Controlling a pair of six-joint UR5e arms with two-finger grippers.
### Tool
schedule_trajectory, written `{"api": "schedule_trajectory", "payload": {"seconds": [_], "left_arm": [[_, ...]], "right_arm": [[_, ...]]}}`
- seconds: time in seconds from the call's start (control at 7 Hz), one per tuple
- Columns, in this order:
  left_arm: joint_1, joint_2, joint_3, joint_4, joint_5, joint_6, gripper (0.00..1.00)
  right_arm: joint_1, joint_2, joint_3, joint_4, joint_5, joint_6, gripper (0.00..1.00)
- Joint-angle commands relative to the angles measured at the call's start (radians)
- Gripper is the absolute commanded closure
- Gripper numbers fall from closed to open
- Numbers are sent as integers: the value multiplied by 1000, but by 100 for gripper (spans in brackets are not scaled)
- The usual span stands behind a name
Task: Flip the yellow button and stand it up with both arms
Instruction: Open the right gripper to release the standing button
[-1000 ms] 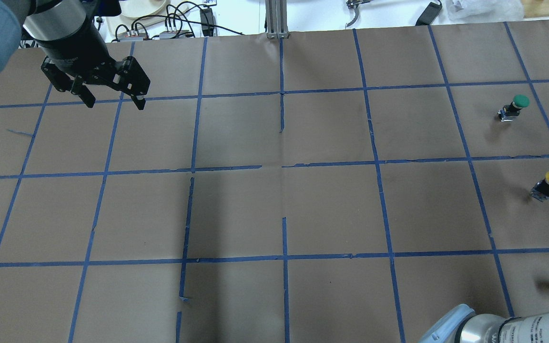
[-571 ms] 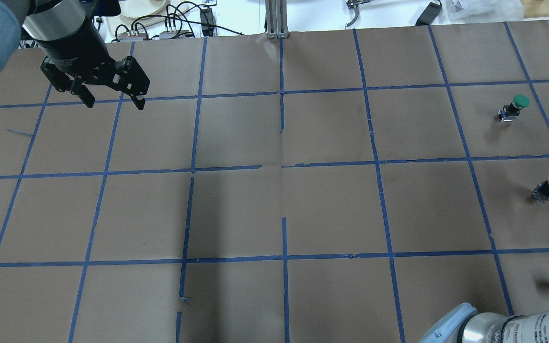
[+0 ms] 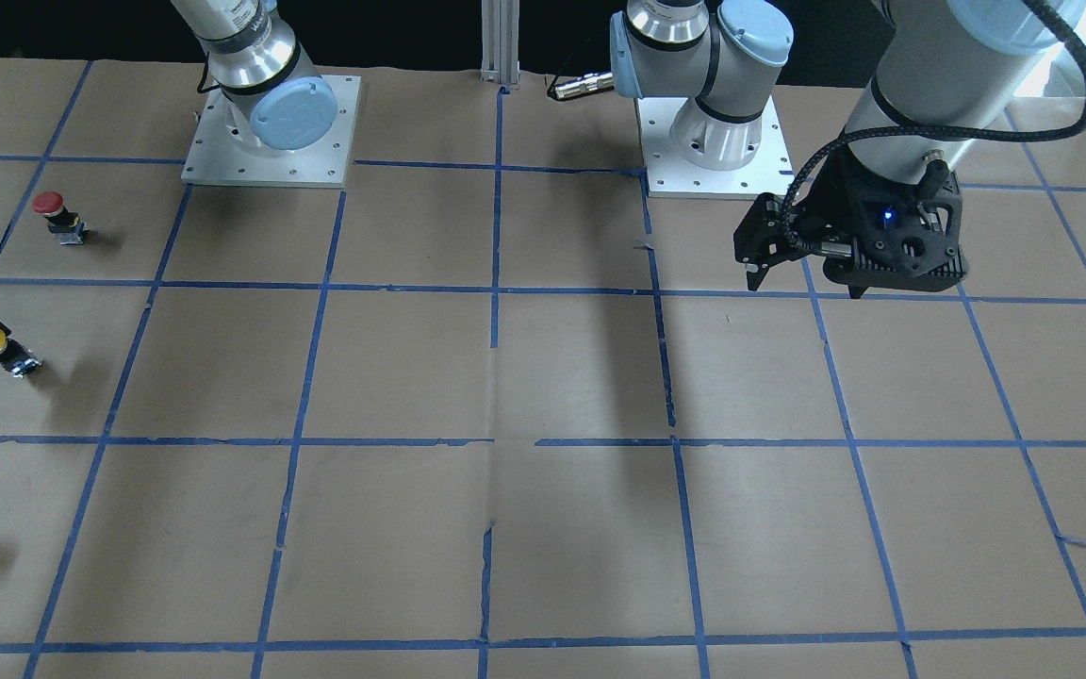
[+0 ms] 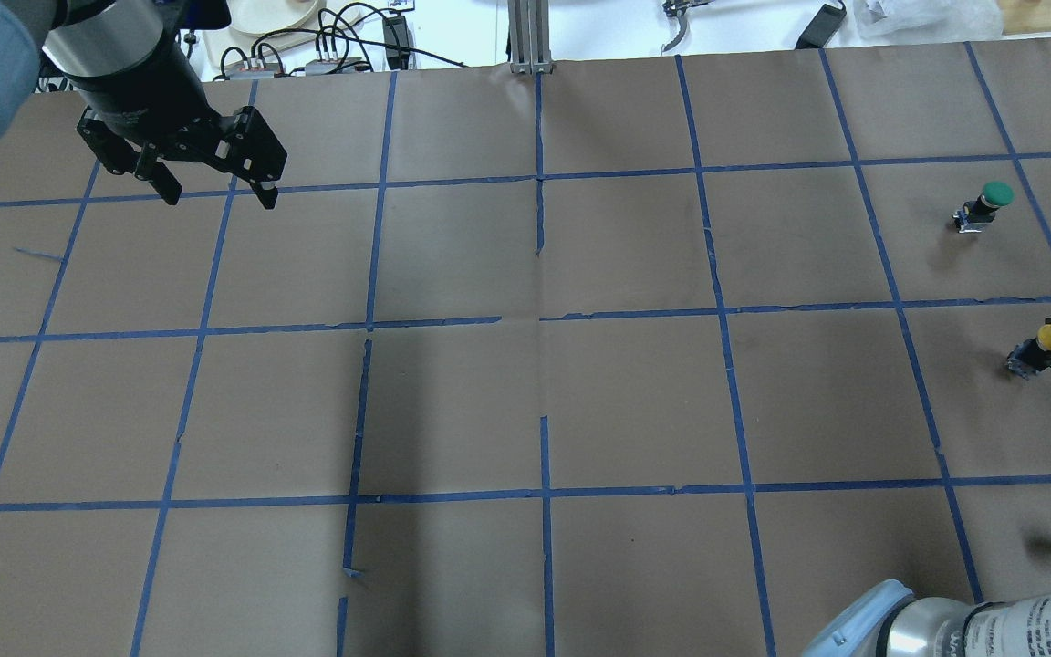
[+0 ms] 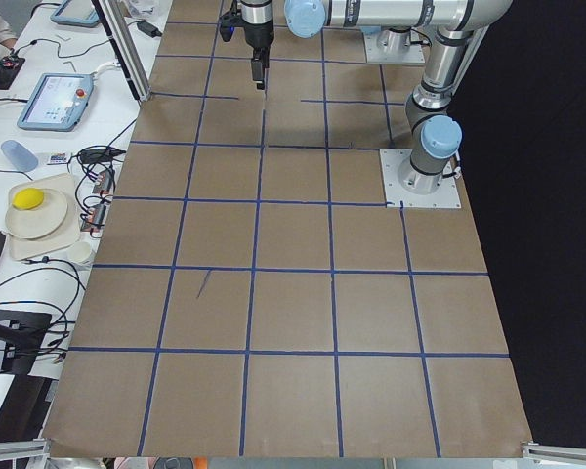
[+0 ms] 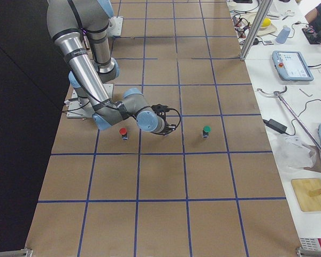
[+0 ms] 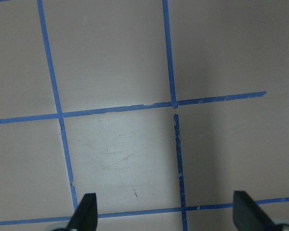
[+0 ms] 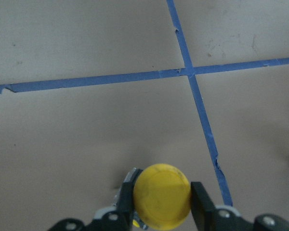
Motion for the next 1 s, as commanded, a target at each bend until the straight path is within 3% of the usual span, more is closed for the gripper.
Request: {"api": "schedule_trajectory", "payload": {"seconds": [0.0, 0.43, 0.86], "left_arm": [[0, 0, 0, 1, 0, 0, 1], [1, 0, 0, 4, 0, 1, 0], [1, 4, -1, 4, 0, 3, 1]], "right_arm": [[0, -1, -2, 1, -5, 12, 1], [12, -51, -5, 3, -46, 245, 1], [84, -232, -5, 109, -111, 583, 1]]}}
